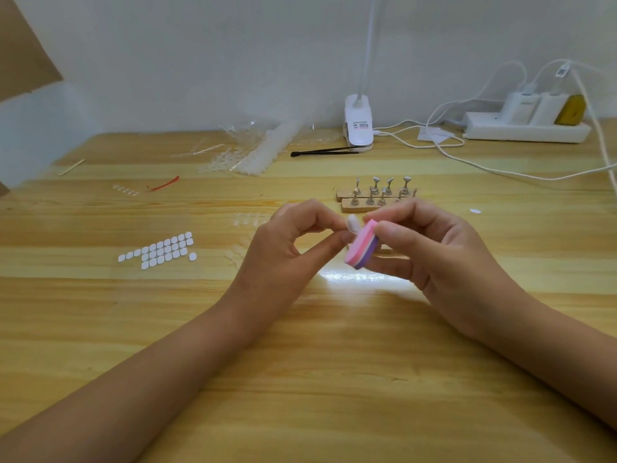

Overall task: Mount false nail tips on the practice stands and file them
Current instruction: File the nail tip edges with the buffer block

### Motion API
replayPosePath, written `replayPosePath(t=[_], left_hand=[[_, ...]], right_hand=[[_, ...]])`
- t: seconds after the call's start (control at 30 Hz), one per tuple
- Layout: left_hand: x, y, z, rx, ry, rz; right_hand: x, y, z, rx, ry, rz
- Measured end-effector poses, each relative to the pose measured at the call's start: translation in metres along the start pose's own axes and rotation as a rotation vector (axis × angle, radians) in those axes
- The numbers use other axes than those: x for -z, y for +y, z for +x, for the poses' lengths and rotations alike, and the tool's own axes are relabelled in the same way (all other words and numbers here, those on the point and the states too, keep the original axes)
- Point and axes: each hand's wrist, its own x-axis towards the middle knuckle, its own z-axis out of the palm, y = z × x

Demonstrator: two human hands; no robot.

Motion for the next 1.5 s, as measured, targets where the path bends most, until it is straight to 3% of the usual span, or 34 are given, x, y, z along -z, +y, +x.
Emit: replayPosePath(t=[0.1,0.23,0.57,0.73,0.83,0.97,1.07,1.2,1.3,1.43,1.5], left_hand=[[0.0005,-0.0003,-0.0002,-0.032,0.023,0.050],[-0.0013,0.0023,-0.0009,-0.061,0.047,0.120],[-0.0010,0.0027,-0.0017,-0.061,0.069,0.210],[-0.0010,0.0049,-0.0024,-0.060,0.073,0.198],[-0.0014,0.0048,-0.0019,-0.046,0.067,0.217],[-0.0014,0.0058,-0.0029,-0.057,0.076,0.205],[-0.0013,0.0055,-0.0025,-0.045,0.064,0.214],[-0.0023,0.0055,-0.0027,-0.043,0.078,0.240],[-0.0026,0.0034,-0.0022,-0.030,0.079,0.243],[-0.0029,0.0035,-0.0026,-0.046,0.080,0.239],[-0.0026,0.0038,-0.0028,-0.044,0.083,0.231]], right_hand=[[0.0013,-0.0025,0.0015,0.003,0.085,0.024],[-0.0017,-0.0021,-0.0004,-0.036,0.007,0.014],[-0.0005,-0.0022,0.0011,-0.041,0.084,0.053],[-0.0033,-0.0012,0.0003,-0.055,0.027,0.056],[-0.0005,-0.0022,0.0024,-0.065,0.122,0.066],[-0.0032,-0.0009,-0.0001,-0.080,0.020,0.074],[-0.0008,-0.0008,0.0008,-0.078,0.115,0.072],[-0.0050,0.0012,-0.0014,-0.100,0.018,0.069],[-0.0006,-0.0003,0.0017,-0.079,0.135,0.075],[-0.0047,0.0026,-0.0007,-0.098,0.030,0.070],[-0.0027,0.0013,0.0008,-0.067,0.089,0.068]])
